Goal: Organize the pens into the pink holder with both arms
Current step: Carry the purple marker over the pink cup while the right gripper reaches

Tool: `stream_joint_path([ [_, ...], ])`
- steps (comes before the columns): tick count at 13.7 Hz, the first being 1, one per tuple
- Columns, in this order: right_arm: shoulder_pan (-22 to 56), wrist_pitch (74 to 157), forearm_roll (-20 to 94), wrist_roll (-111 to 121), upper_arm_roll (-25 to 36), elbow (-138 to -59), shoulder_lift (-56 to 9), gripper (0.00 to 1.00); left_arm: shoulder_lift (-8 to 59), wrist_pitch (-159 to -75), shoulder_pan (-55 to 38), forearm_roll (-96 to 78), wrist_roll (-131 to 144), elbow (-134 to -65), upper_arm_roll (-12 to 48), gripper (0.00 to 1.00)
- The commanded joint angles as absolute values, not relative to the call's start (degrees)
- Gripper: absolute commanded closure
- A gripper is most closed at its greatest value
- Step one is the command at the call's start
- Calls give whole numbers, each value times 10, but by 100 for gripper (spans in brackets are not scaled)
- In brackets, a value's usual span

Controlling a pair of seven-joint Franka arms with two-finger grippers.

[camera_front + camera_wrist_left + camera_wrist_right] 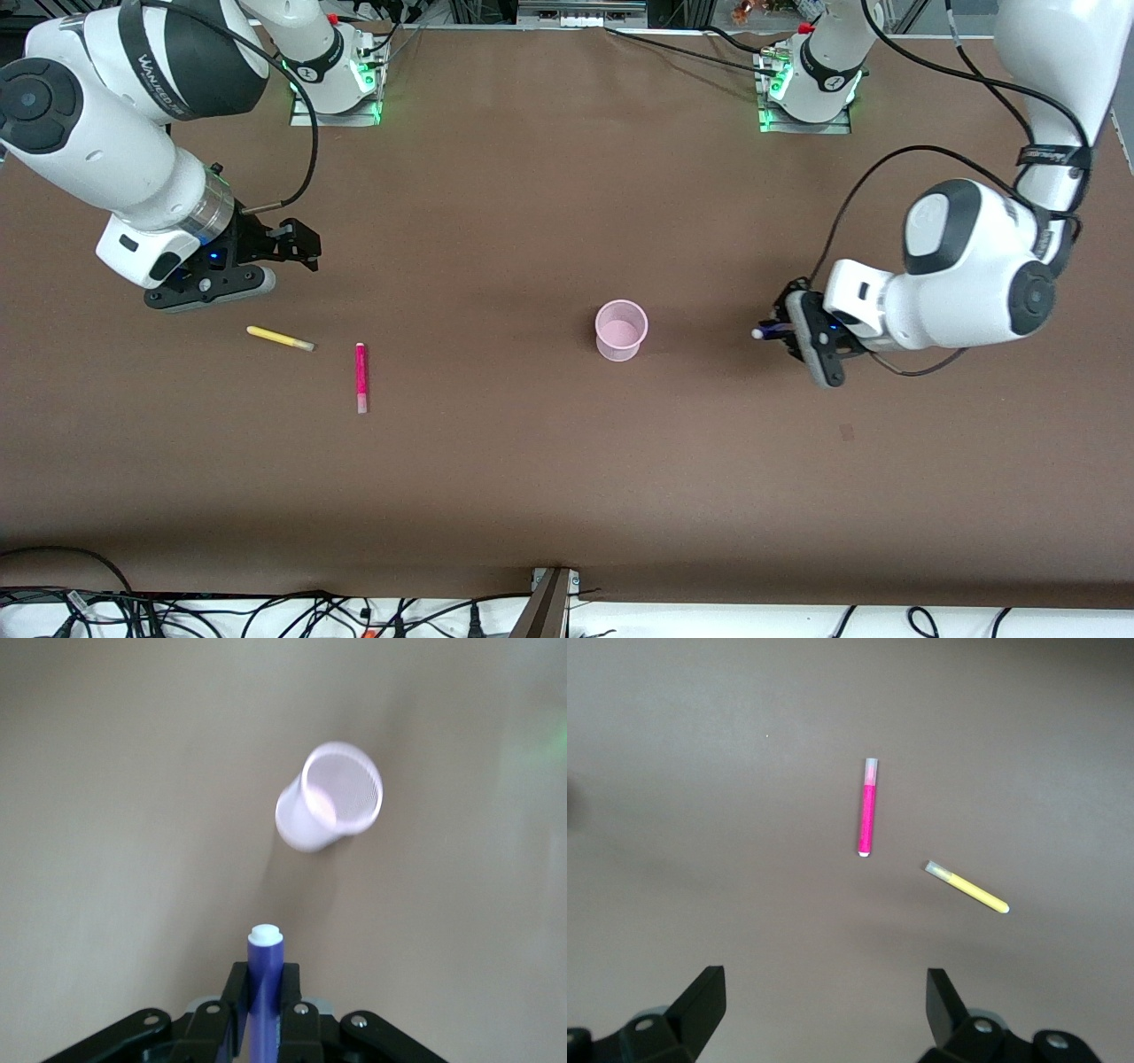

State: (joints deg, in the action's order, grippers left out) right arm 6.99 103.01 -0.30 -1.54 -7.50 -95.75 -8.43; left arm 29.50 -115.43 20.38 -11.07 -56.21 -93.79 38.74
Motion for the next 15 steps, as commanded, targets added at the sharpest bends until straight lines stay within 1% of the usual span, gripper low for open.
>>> stream_joint_path([
  [1, 68, 1030, -10, 9, -72, -947, -103, 0, 326, -1222, 206, -142, -606, -920, 431, 100],
  [4, 71, 1036, -40, 11, -72, -947, -104, 0, 344, -1325, 202, -150, -655, -932, 473, 100],
  [6, 73, 1035, -40, 11, -72, -940, -105, 0, 366, -1439, 204, -167, -666, -974, 517, 100],
  [7, 73, 1036, -40, 11, -72, -939, -105, 0, 369, -1480, 204, -177, -665, -997, 527, 100],
  [8, 73, 1036, -40, 11, -72, -939, -105, 0, 372, -1501, 204, -204, -665, -1016, 540, 100],
  [10, 73, 1036, -40, 11, -72, -939, -106, 0, 373, -1512, 206, -242, -668, -1040, 552, 100],
  [11, 73, 1038, -40, 11, -72, -939, -113, 0, 374, -1513, 206, -243, -669, -1048, 552, 100],
  [12, 74, 1041, -40, 14, -72, -934, -134, 0, 377, -1513, 203, -243, -669, -1056, 553, 100],
  [13, 74, 1041, -40, 13, -72, -919, -141, 0, 388, -1517, 201, -244, -670, -1059, 554, 100],
  [15, 74, 1042, -36, 11, -73, -921, -145, 0, 413, -1539, 196, -243, -679, -1061, 566, 100],
])
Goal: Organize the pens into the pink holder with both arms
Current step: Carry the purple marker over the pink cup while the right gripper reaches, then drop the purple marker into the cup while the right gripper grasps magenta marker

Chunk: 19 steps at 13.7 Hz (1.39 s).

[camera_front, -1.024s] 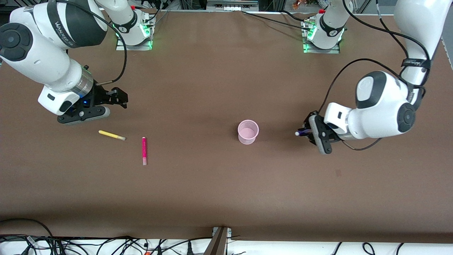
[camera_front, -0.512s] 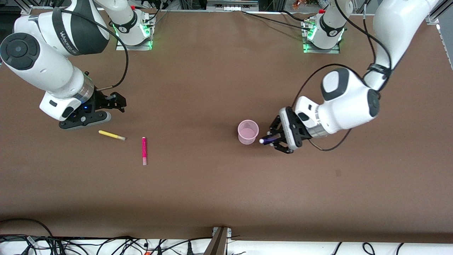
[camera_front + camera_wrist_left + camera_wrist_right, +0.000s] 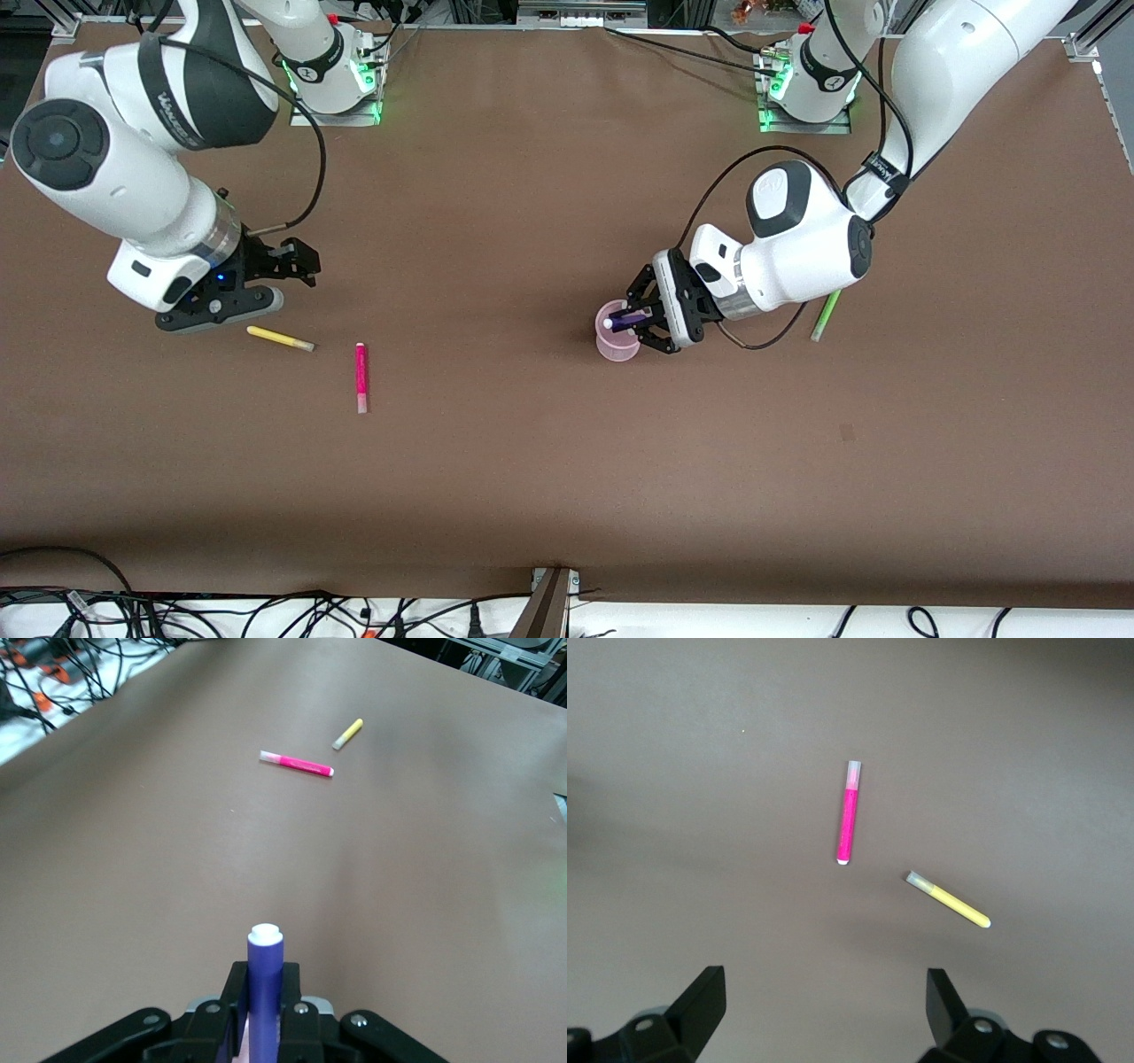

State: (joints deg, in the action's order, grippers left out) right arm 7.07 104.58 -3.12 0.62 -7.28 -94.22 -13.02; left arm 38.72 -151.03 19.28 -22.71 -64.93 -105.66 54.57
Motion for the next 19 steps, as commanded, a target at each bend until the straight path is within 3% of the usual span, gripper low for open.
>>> stream_joint_path([
  [1, 74, 1048, -35, 11, -73, -921, -147, 0, 424, -1558, 188, -243, -694, -1060, 566, 100],
  [8, 75, 1208, -33, 4, -73, -943, -288, 0, 440, -1591, 172, -243, -701, -1061, 565, 100],
  [10, 73, 1267, -35, 9, -73, -940, -332, 1, 440, -1591, 174, -243, -701, -1062, 565, 94],
  [11, 75, 1284, -34, 7, -73, -941, -348, 1, 440, -1590, 175, -243, -702, -1062, 565, 37],
  [12, 75, 1291, -34, 2, -73, -943, -361, 1, 441, -1590, 174, -243, -702, -1062, 565, 0],
  [15, 69, 1287, -33, 3, -71, -974, -354, 3, 439, -1589, 178, -243, -702, -1068, 566, 0],
  [19, 68, 1317, -32, 1, -64, -1026, -352, 19, 432, -1583, 188, -240, -702, -1070, 566, 0],
])
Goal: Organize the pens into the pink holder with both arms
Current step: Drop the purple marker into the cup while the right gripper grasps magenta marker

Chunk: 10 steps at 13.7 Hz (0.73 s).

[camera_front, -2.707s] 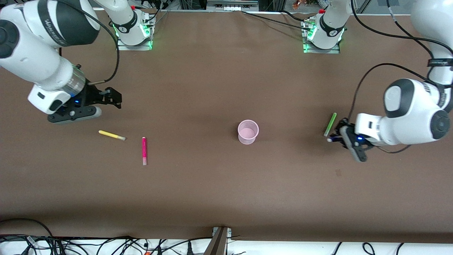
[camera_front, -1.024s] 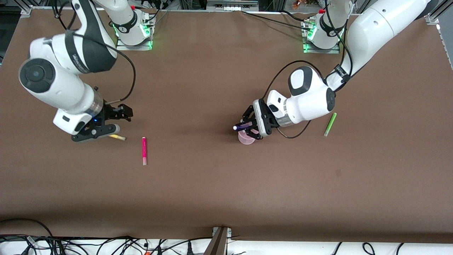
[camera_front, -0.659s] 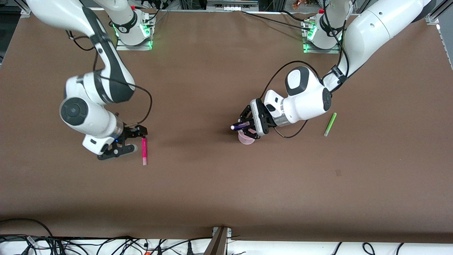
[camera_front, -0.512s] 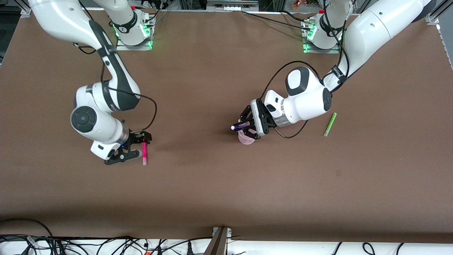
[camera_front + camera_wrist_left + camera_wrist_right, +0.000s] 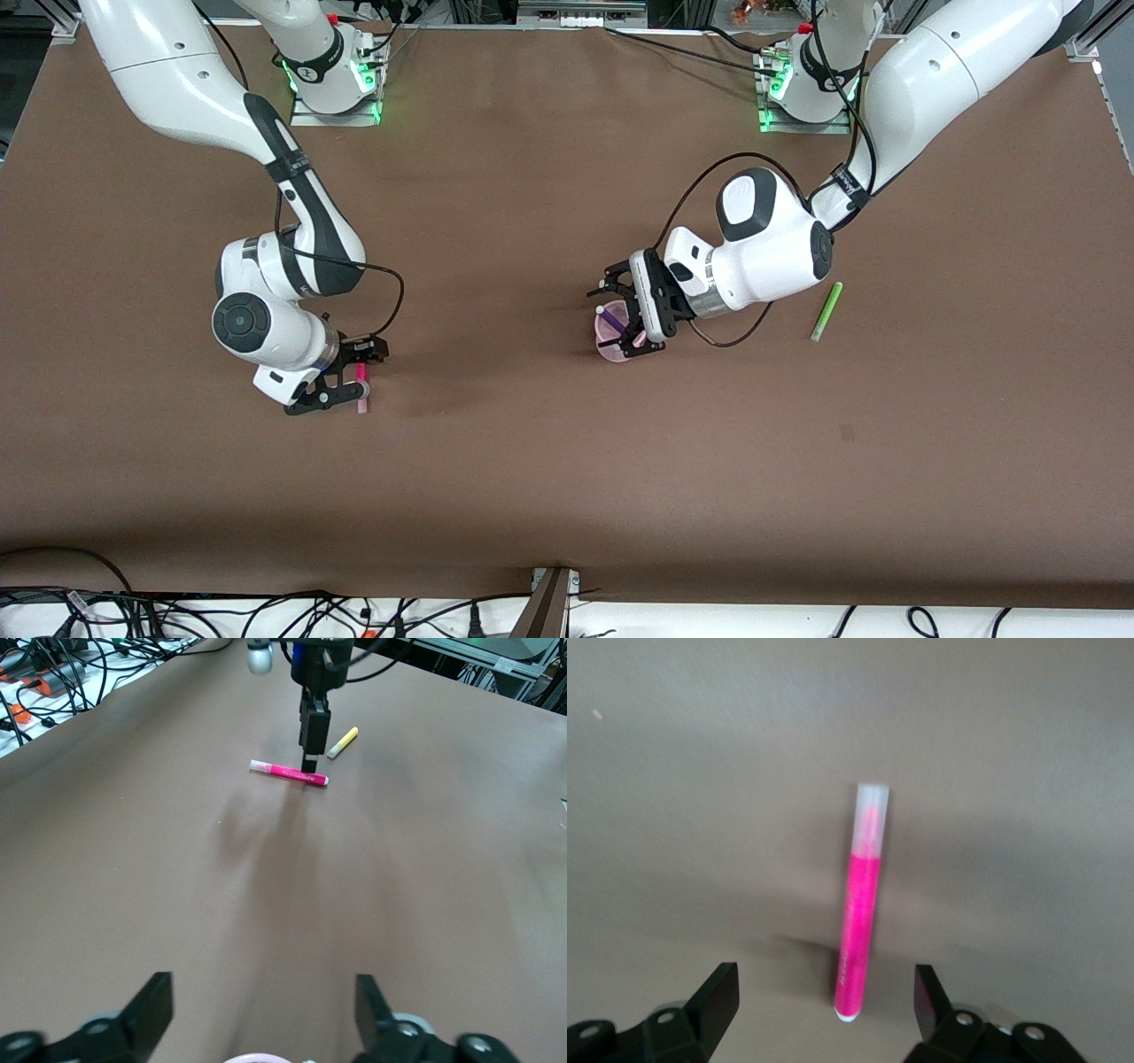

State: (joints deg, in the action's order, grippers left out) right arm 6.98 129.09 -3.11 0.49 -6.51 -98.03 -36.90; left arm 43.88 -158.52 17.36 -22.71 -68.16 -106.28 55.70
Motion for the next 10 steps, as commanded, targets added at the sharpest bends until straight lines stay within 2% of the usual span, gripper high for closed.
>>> stream_joint_path([
  [1, 66, 1326, -32, 1, -63, -1035, -352, 24, 432, -1572, 200, -240, -700, -1070, 568, 0],
  [3, 65, 1328, -32, 1, -62, -1035, -352, 31, 423, -1485, 240, -236, -700, -1063, 570, 0],
  [4, 65, 1328, -31, -3, -61, -1036, -354, 33, 414, -1412, 265, -235, -697, -1050, 576, 0],
  [6, 49, 1330, -31, -4, -61, -1038, -360, 42, 406, -1269, 292, -233, -695, -1002, 577, 0],
  [8, 49, 1330, -30, -5, -62, -1037, -362, 51, 387, -1171, 306, -217, -679, -969, 566, 0],
  [10, 48, 1332, -20, -5, -61, -1037, -364, 54, 381, -1058, 308, -165, -587, -916, 560, 0],
])
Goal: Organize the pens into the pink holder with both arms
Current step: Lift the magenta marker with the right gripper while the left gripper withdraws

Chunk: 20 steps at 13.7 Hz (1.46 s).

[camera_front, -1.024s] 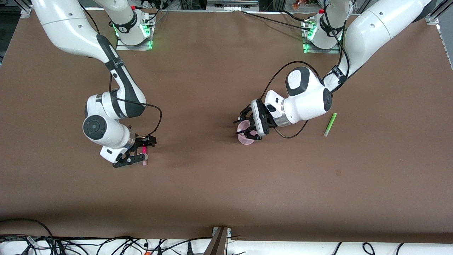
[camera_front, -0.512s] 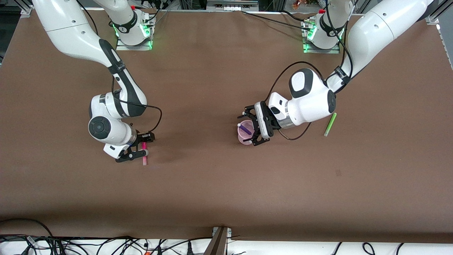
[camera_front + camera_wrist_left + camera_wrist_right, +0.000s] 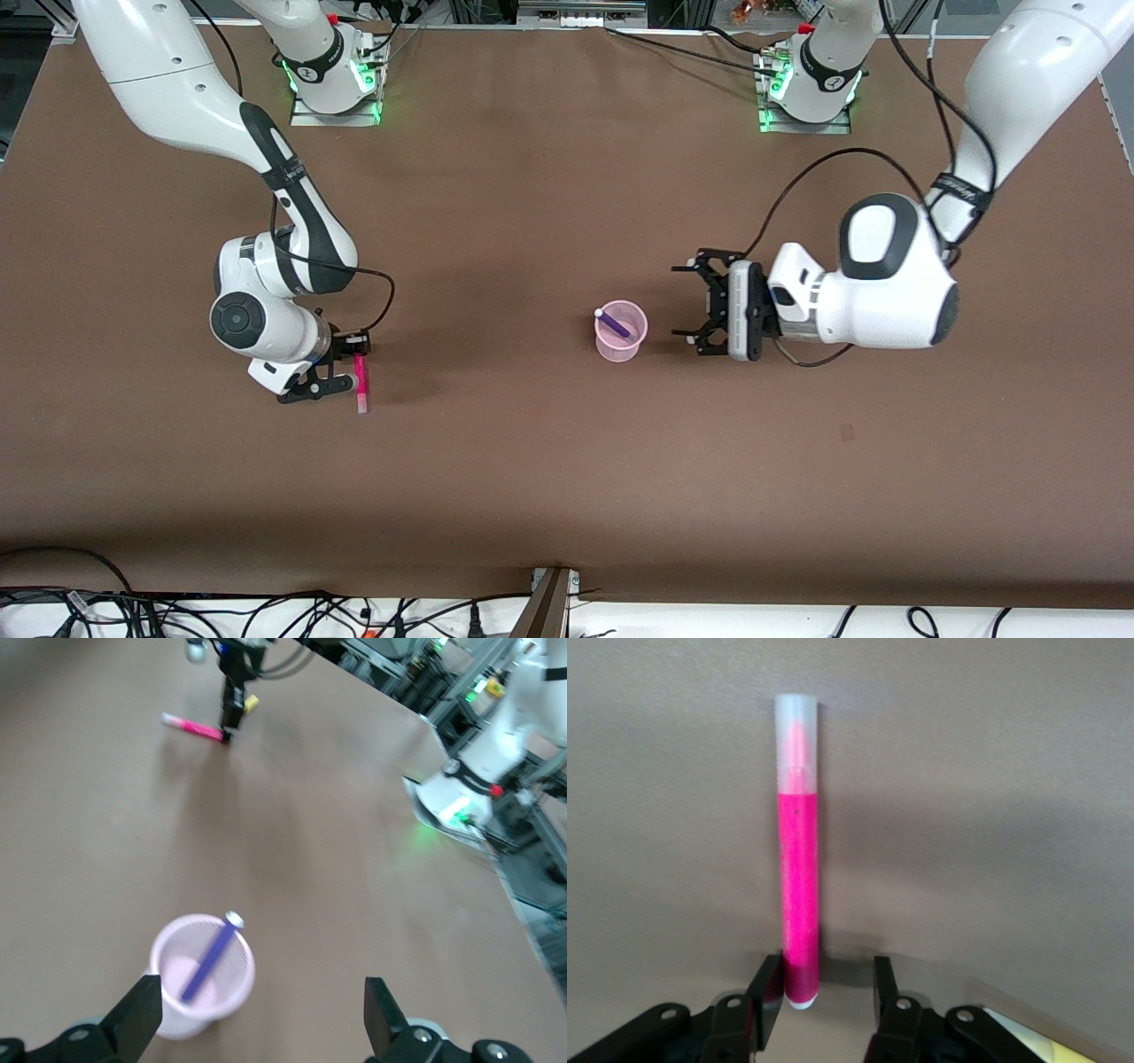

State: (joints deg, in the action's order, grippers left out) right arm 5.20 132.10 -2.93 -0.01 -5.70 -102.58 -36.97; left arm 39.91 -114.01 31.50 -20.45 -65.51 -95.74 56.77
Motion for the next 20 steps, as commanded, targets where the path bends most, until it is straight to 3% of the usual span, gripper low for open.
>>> stream_joint_path([
  [1, 48, 1332, -10, -5, -61, -1037, -366, 54, 381, -1007, 305, -124, -524, -887, 560, 0],
  [5, 49, 1336, -5, -5, -62, -1037, -370, 54, 381, -884, 298, -31, -329, -832, 563, 0],
  [8, 49, 1332, -5, -11, -62, -1034, -369, 72, 376, -826, 291, 44, -181, -806, 567, 0],
  [11, 61, 1328, -6, -47, -66, -1032, -365, 92, 330, -808, 268, 111, -58, -797, 565, 0],
  [14, 61, 1328, -7, -43, -66, -1029, -366, 97, 316, -739, 237, 212, -34, -772, 556, 0],
  [15, 61, 1321, -7, -40, -68, -1019, -363, 97, 302, -735, 202, 227, -33, -764, 525, 0],
  [20, 85, 1137, 64, -81, -68, -904, -363, 98, 184, -802, 84, 138, -32, -785, 262, 0],
])
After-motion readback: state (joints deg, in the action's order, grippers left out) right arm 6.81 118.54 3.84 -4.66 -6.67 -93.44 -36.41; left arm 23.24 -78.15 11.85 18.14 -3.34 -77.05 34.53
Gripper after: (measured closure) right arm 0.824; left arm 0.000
